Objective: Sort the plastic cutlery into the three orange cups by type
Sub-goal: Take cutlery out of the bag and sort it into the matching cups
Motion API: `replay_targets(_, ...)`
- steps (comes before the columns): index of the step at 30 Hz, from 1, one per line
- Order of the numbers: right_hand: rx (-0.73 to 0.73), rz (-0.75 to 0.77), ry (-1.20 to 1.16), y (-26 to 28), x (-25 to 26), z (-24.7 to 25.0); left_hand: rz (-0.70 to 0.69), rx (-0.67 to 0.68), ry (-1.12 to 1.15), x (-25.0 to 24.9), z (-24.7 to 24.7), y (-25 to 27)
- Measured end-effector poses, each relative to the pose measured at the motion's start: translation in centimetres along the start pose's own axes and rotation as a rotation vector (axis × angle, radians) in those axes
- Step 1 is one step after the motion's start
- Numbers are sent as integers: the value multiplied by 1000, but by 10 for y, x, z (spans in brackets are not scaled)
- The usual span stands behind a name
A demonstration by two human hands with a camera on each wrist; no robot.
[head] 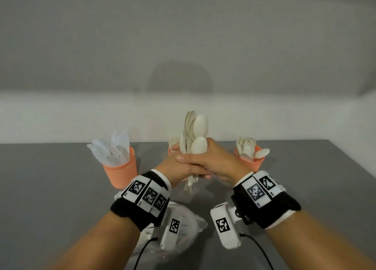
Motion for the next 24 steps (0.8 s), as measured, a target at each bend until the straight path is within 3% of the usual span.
replay_targets(5,-167,68,-56,16,4,66,-14,75,-29,-10,-55,-8)
replay_targets(8,-370,109,-270,22,13,133,50,108,-51,-2,-85,-19)
replay_targets(13,-716,166,-306,9,-5,236,190,-60,-192,42,-101,-50)
replay_targets(19,-758,-46,-328,-37,-73,230,256,-127,-234,68,-125,-73)
replay_targets(24,-720,-12,-97,-56,-100,214,128,-124,-138,60,-143,-94)
Point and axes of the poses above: each hand's wrist, its own y-axis away from the middle knuckle, its own z-axis out of the back of the hand, x = y × z, the point moved 8 cm from there along -y, towards the middle knuckle, and after that the axes turned 14 degrees about -x, right-handed, at the moved point
